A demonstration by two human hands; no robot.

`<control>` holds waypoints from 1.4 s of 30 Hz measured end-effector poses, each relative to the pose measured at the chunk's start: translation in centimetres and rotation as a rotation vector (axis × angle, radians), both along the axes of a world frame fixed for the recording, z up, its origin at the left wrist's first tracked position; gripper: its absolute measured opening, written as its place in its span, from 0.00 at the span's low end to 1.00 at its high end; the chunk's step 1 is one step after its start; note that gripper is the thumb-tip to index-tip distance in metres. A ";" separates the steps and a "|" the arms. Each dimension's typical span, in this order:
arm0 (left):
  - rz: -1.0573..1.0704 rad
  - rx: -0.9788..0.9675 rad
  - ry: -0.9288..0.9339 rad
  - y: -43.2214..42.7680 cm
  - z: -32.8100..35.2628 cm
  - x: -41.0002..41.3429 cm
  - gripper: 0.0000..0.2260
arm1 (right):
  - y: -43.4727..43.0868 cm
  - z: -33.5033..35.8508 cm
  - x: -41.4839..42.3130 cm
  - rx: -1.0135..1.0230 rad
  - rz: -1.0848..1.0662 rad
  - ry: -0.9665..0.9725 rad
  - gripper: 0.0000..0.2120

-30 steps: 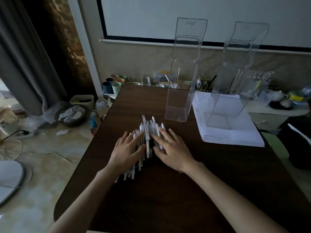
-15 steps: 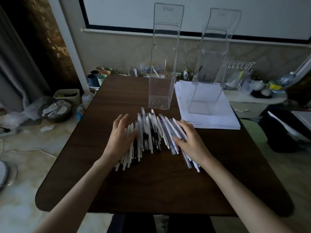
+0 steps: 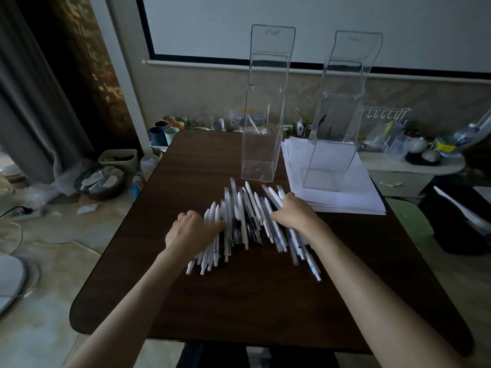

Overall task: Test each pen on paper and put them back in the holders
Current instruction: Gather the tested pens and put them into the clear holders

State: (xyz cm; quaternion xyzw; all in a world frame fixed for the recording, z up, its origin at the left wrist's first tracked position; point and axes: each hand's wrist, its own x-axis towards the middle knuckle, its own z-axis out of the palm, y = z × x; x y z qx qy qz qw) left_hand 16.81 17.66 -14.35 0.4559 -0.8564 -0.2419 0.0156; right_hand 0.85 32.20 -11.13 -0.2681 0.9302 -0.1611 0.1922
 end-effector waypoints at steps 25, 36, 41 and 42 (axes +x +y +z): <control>-0.226 0.382 1.124 0.6 5.5 -3.0 0.05 | 2.0 1.7 -0.2 -1.178 0.097 -0.703 0.05; -0.400 0.345 1.064 2.5 3.3 -4.2 0.01 | 2.0 -1.3 2.1 -1.091 0.061 -0.434 0.06; -0.311 0.434 1.113 2.2 3.0 -4.0 0.04 | 1.5 -1.0 2.3 -1.130 0.027 -0.358 0.06; -0.294 0.486 1.146 2.0 3.3 -3.9 0.06 | 1.5 -0.9 2.2 -1.160 0.010 -0.355 0.07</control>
